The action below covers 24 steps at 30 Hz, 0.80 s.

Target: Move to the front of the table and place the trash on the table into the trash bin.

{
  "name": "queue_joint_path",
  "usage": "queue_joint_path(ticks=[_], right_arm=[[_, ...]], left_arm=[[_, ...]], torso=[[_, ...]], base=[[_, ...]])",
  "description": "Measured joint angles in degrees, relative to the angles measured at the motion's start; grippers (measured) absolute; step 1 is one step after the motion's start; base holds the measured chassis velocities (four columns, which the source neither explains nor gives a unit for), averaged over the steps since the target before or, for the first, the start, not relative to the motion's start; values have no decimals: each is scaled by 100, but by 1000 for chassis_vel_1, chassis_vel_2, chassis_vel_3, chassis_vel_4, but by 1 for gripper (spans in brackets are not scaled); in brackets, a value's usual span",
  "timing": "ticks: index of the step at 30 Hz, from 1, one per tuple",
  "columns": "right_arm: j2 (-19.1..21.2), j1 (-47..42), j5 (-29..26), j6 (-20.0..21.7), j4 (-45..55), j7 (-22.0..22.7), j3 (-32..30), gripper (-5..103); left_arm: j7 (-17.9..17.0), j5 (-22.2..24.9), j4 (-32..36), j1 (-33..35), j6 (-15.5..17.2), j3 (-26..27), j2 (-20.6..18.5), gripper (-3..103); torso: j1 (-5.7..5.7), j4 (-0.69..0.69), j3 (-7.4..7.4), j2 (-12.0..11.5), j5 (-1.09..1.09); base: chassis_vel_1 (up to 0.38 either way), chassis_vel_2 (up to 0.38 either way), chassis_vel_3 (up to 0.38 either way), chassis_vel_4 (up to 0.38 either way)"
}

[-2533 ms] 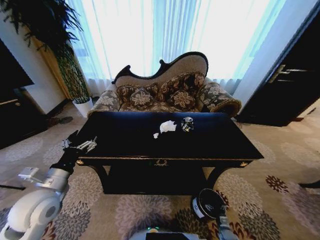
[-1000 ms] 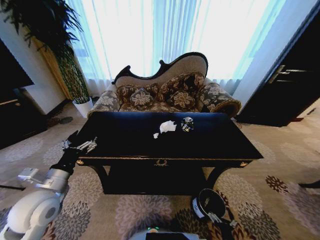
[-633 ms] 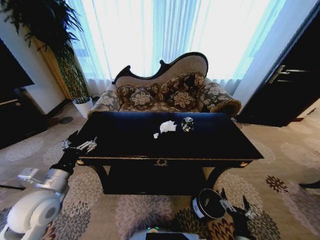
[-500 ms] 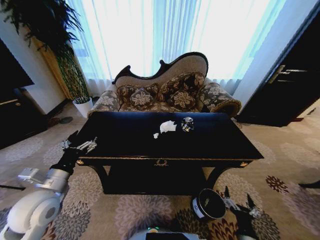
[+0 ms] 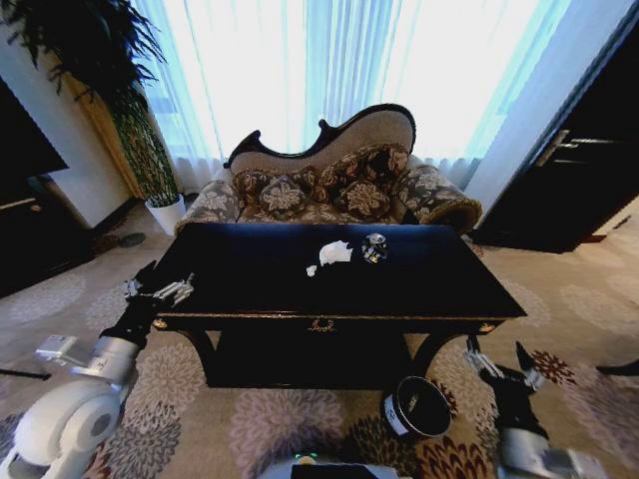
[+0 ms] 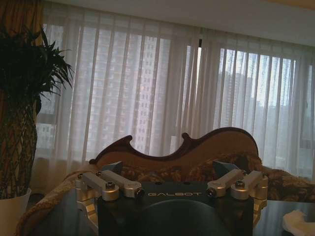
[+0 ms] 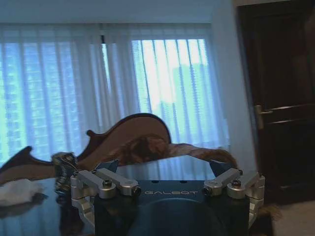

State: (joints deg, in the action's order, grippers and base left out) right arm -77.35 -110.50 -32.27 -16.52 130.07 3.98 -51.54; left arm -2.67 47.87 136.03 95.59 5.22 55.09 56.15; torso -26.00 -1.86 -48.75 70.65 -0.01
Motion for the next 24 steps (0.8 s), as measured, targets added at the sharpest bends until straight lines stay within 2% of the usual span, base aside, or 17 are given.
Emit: queue_joint_path(ticks=[4, 5, 7, 9, 10, 11, 13, 15, 18, 24], right_arm=[[250, 256, -41, 365, 110, 64, 17, 100], [446, 466, -73, 623, 165, 123, 70, 100], [529, 545, -91, 720, 180, 151, 97, 100], [1045, 939, -216, 1121, 202, 270, 260, 100], [1045, 939, -216, 1121, 202, 270, 260, 100], [1231, 1063, -261, 1238, 200, 300, 315, 100], [1774, 1429, -446, 1554, 147, 382, 493, 100], [1881, 1517, -493, 1622, 131, 399, 534, 100], [2304, 1837, -851, 1972, 33, 465, 673, 100], [2694, 2169, -1036, 2188, -277, 499, 889, 100]], left_arm=[[1, 0, 0, 0, 0, 0, 0, 100], [1, 0, 0, 0, 0, 0, 0, 100], [1, 0, 0, 0, 0, 0, 0, 100], [1, 0, 0, 0, -1, 0, 0, 100], [1, 0, 0, 0, -1, 0, 0, 100], [1, 0, -1, 0, -1, 0, -1, 100], [1, 0, 0, 0, -1, 0, -1, 100], [2, 0, 0, 0, -1, 0, -1, 100], [2, 0, 0, 0, -1, 0, -1, 100], [1, 0, 0, 0, -1, 0, 0, 100]], torso=[[0, 0, 0, 0, 0], [0, 0, 0, 0, 0], [0, 0, 0, 0, 0], [0, 0, 0, 0, 0], [0, 0, 0, 0, 0], [0, 0, 0, 0, 1], [0, 1, 0, 0, 1], [0, 1, 0, 0, 1], [-1, 1, -1, 0, 0], [0, 0, 0, 0, 0]], base=[[0, 0, 0, 0], [0, 0, 0, 0], [0, 0, 0, 0], [0, 0, 0, 0], [0, 0, 0, 0], [0, 0, 0, 0], [0, 0, 0, 0], [0, 0, 0, 0], [0, 0, 0, 0], [0, 0, 0, 0]])
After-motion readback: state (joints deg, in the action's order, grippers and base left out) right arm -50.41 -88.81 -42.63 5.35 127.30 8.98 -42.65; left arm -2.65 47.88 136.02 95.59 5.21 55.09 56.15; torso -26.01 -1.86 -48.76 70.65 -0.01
